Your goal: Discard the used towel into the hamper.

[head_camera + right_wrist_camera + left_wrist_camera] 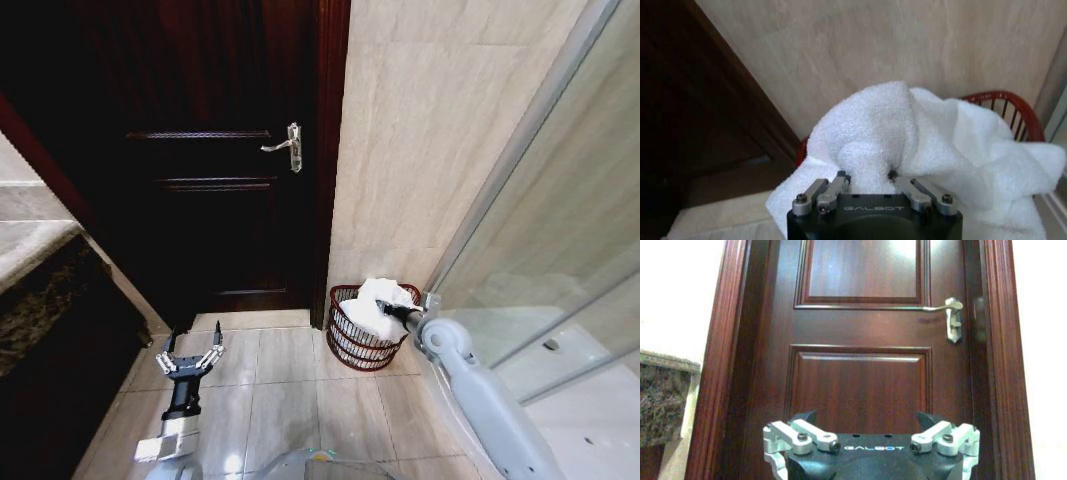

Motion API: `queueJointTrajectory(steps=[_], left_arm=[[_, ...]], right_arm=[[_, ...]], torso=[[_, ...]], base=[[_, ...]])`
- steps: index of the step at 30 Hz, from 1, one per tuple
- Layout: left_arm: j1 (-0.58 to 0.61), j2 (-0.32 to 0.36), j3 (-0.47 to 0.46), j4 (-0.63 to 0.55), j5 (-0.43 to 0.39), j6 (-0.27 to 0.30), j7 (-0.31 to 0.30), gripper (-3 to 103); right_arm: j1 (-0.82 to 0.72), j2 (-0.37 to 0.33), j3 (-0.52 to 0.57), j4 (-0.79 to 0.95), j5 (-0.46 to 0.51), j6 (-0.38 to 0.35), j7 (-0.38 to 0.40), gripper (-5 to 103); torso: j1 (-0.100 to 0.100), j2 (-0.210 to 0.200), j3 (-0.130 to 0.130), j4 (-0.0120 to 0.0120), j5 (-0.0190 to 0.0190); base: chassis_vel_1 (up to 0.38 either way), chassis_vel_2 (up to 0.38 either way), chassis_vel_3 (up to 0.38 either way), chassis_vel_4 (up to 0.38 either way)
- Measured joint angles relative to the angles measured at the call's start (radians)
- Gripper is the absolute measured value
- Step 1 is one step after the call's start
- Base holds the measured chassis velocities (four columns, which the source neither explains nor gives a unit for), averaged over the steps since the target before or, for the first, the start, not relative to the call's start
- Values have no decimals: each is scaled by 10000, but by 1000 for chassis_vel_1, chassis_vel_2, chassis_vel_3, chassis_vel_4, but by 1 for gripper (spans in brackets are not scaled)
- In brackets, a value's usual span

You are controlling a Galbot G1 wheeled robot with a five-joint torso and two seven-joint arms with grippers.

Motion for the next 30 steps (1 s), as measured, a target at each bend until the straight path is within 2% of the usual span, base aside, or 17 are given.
queueJointTrajectory(steps=[10, 23, 30], left_arm=[[-36, 219, -147, 238, -219, -94, 7, 100], [-76, 451, -485, 537, -645, -174, 52, 100], [-127, 440, -516, 565, -671, -180, 54, 100]], right_arm=[[685, -23, -351, -1031, 485, -38, 60, 27], [2792, 287, -2159, -2997, 941, -18, 453, 27], [3281, 567, -2542, -3811, 1153, -5, 632, 27]], torso=[[0, 0, 0, 0, -1], [0, 0, 1, 1, 0], [0, -1, 1, 2, 0]], base=[[0, 0, 0, 0], [0, 0, 0, 0], [0, 0, 0, 0]])
